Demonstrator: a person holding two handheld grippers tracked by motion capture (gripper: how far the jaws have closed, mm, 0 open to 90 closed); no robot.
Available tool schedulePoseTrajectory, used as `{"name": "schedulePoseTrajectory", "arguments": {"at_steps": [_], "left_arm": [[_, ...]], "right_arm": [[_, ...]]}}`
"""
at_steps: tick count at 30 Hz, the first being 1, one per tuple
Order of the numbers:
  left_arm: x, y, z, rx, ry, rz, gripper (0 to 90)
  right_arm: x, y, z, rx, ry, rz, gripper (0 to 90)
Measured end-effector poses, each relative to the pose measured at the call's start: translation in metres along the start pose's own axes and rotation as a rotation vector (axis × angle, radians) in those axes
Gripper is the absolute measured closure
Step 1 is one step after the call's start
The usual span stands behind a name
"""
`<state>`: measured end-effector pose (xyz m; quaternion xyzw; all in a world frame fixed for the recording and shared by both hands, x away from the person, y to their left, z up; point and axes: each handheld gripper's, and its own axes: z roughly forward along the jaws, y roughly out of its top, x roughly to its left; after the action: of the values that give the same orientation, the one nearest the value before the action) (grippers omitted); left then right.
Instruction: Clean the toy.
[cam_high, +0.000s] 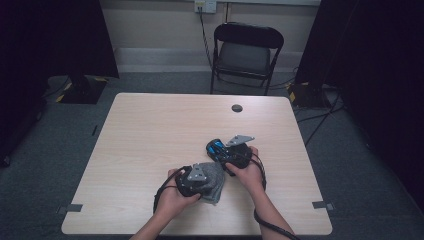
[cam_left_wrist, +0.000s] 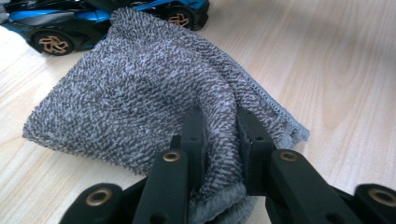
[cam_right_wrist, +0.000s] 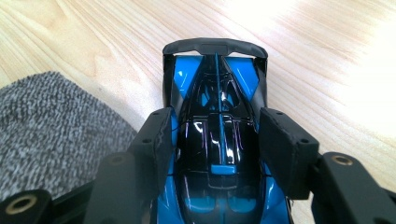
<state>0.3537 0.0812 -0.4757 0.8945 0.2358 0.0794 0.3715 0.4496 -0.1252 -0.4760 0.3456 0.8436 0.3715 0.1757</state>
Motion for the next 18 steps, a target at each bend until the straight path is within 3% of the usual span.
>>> {"name": "schedulePoseTrajectory", "arguments": {"at_steps": [9, 18], "left_arm": [[-0.008, 0.003, 0.002, 0.008, -0.017, 0.029, 75.3], [-0.019, 0.009, 0.006, 0.008, -0.059, 0.057, 75.3]], "right_arm": [[0.0, 0.0, 0.0, -0.002, 0.003, 0.005, 45.3], [0.0, 0.0, 0.0, -0.003, 0.003, 0.007, 45.3]]}}
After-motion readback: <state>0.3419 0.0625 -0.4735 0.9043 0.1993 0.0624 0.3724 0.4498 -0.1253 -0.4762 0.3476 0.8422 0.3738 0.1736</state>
